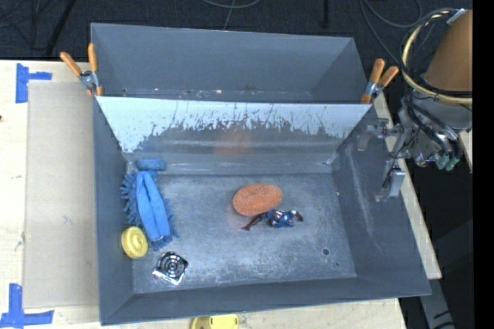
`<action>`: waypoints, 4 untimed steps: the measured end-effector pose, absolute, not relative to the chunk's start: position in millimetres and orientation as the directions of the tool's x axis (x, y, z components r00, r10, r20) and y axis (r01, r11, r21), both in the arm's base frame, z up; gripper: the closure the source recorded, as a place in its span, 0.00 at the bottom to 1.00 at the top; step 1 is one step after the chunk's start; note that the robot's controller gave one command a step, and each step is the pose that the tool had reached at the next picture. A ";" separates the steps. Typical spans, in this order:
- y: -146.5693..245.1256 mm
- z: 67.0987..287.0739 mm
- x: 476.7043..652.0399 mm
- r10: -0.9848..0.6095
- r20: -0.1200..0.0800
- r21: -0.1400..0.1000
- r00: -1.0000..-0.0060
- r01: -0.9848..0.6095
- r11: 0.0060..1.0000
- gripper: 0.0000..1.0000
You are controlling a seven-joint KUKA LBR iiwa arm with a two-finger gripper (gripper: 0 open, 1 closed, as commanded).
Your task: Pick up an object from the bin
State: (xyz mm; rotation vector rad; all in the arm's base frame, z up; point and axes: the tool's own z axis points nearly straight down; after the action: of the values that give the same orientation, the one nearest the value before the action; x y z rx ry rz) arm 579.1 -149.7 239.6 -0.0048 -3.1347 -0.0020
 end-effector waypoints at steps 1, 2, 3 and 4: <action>-148.9 244.6 580.4 0.000 -0.001 0.000 -1.000 0.000 1.000 0.00; -129.5 206.1 592.5 0.016 -0.010 -0.003 -1.000 0.016 1.000 0.00; -88.7 167.8 600.2 0.127 0.004 0.001 -0.992 0.127 0.992 0.00; -81.7 150.1 614.3 0.047 -0.003 0.003 -0.999 0.047 0.999 0.00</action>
Offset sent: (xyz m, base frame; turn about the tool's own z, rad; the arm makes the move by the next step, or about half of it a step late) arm 0.0250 0.0510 -0.0914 0.0259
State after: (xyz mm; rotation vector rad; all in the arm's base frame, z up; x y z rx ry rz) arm 614.3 -81.7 150.1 -0.0742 -3.1433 -0.0041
